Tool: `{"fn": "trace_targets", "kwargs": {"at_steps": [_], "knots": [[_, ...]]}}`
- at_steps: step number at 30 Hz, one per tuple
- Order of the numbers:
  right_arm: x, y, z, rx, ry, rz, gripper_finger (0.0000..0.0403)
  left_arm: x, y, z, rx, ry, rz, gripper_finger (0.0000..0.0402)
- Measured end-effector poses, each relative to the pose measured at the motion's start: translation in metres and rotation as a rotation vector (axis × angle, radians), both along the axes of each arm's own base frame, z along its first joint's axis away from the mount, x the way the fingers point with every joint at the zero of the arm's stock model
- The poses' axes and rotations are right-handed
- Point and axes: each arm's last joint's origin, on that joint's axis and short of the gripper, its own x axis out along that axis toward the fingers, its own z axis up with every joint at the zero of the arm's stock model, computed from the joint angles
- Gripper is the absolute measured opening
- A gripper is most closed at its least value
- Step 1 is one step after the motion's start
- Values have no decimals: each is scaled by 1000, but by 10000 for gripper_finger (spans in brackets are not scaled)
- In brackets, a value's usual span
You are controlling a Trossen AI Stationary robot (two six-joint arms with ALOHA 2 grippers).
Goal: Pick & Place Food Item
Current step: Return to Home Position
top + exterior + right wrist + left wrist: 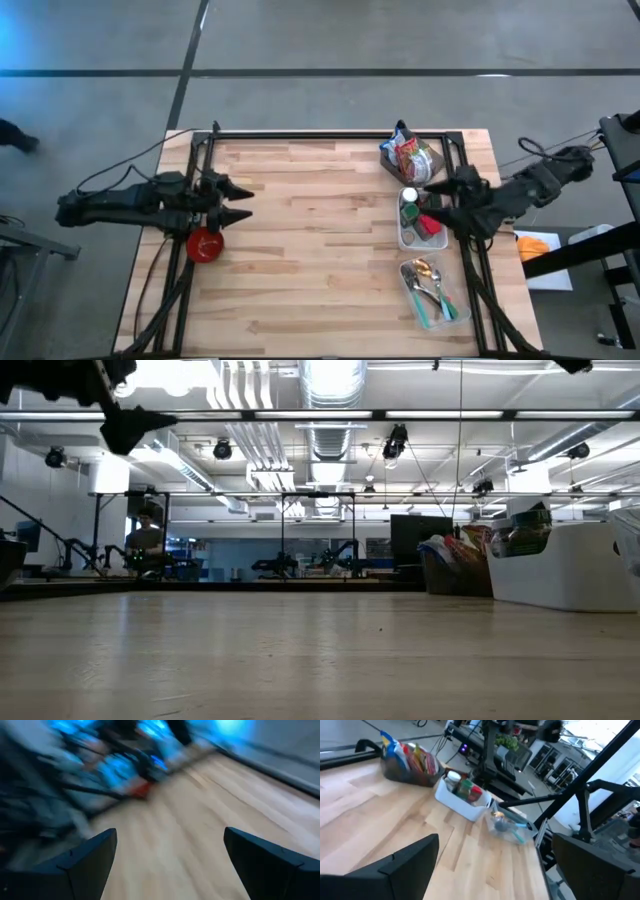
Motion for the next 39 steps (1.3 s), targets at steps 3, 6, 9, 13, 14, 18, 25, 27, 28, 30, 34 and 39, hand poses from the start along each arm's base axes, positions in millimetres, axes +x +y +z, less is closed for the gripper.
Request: {"fn": "trace_targets", "kwargs": {"at_steps": [3, 6, 9, 13, 14, 18, 25, 27, 28, 30, 34, 39], "knots": [[-7, 6, -4, -24, -209, 139, 364, -3, 1, -12, 7, -13, 13, 391], [-18, 3, -20, -50, -311, 204, 364, -7, 3, -16, 55, -31, 34, 391], [-28, -6, -39, -61, -337, 197, 364, -11, 6, -20, 90, -39, 65, 391], [-34, -11, -51, -102, -417, 220, 364, -12, 12, -31, 73, -21, 111, 391], [-34, -12, -53, -117, -428, 220, 364, -12, 13, -33, 69, -18, 107, 391], [-35, -16, -61, -153, -423, 187, 364, -11, 16, -39, 64, -30, 48, 391], [-31, -19, -80, -188, -411, 158, 364, -10, 19, -52, 85, 10, 44, 391], [-28, -18, -92, -175, -406, 159, 364, -10, 19, -53, 101, 16, 39, 391], [-26, -18, -99, -164, -404, 156, 364, -10, 19, -54, 107, 19, 35, 391], [-23, -16, -113, -149, -404, 160, 364, -10, 19, -54, 120, 21, 32, 391], [-21, -15, -133, -128, -445, 162, 364, -10, 19, -56, 153, 30, 23, 391], [-23, -16, -154, -126, -455, 165, 364, -8, 19, -76, 134, 73, 18, 391]]}}
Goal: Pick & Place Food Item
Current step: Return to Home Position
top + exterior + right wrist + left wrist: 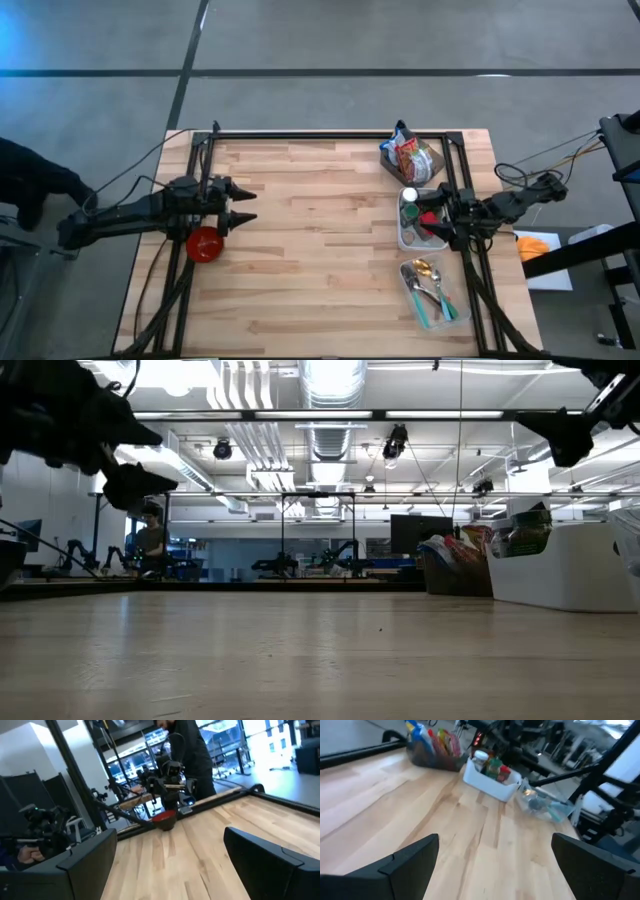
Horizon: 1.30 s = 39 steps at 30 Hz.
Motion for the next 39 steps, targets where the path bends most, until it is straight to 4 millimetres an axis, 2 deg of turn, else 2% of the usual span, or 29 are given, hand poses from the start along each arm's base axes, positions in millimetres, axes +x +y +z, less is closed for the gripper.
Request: {"fn": "trace_targets", "kwargs": {"at_steps": [9, 13, 18, 25, 39], "knots": [[4, 2, -18, -67, 17, 5, 364, -4, -2, -13, 49, -77, -38, 391], [6, 3, -26, -80, 31, 2, 364, -6, -3, -25, 73, -84, -47, 391], [10, 5, -38, -104, 8, -1, 364, -7, -3, -25, 156, -116, -63, 391], [10, 5, -39, -173, 18, -4, 364, -6, -3, -27, 235, -85, -80, 391], [11, 5, -40, -189, 27, -5, 364, -3, -2, -31, 228, -31, -85, 391]]}}
